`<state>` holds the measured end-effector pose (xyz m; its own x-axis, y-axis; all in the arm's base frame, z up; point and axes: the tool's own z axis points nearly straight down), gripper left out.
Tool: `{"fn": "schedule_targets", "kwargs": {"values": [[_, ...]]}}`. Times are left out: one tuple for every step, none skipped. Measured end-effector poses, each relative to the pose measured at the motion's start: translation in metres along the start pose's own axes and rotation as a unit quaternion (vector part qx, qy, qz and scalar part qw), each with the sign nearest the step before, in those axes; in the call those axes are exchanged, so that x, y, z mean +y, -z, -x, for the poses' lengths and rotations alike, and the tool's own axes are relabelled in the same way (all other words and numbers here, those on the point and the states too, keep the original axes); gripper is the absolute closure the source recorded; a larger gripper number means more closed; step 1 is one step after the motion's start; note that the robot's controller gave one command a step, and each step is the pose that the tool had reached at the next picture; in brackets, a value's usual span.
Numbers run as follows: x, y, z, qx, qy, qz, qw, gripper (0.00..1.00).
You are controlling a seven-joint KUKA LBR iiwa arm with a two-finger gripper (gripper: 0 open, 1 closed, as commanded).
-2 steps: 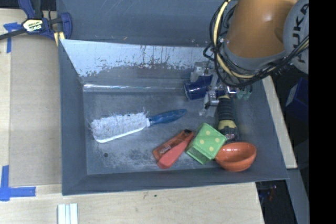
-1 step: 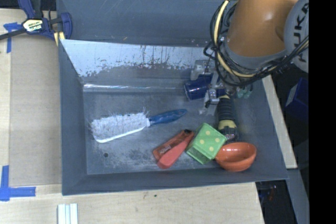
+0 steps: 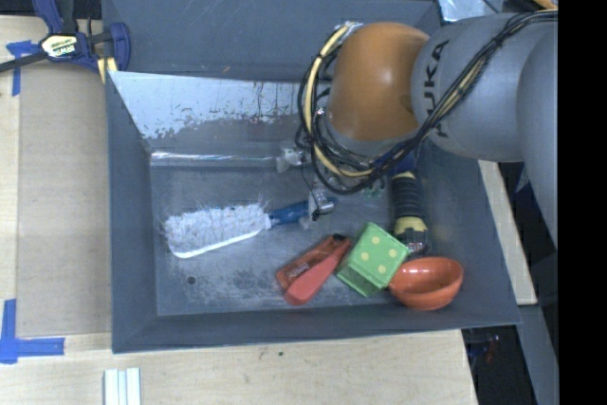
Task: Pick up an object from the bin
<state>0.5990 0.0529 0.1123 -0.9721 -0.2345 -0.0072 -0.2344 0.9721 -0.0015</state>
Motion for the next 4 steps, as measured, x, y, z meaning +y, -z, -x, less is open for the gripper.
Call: {"fn": "schedule_targets", "kwargs": {"values": [[0.048, 0.047, 0.013, -0.0063, -0.023, -0.001, 0.9997, 0.00], [0.059, -0.013, 0.011, 0.0029, 0.055, 0.001, 0.9985, 0.00], [0.044, -0.041, -0.001, -0.0066, 0.095, -0.002, 0.9954, 0.00], [0.037, -0.040, 0.000, -0.0080, 0.123, 0.000, 0.9924, 1.00]]}}
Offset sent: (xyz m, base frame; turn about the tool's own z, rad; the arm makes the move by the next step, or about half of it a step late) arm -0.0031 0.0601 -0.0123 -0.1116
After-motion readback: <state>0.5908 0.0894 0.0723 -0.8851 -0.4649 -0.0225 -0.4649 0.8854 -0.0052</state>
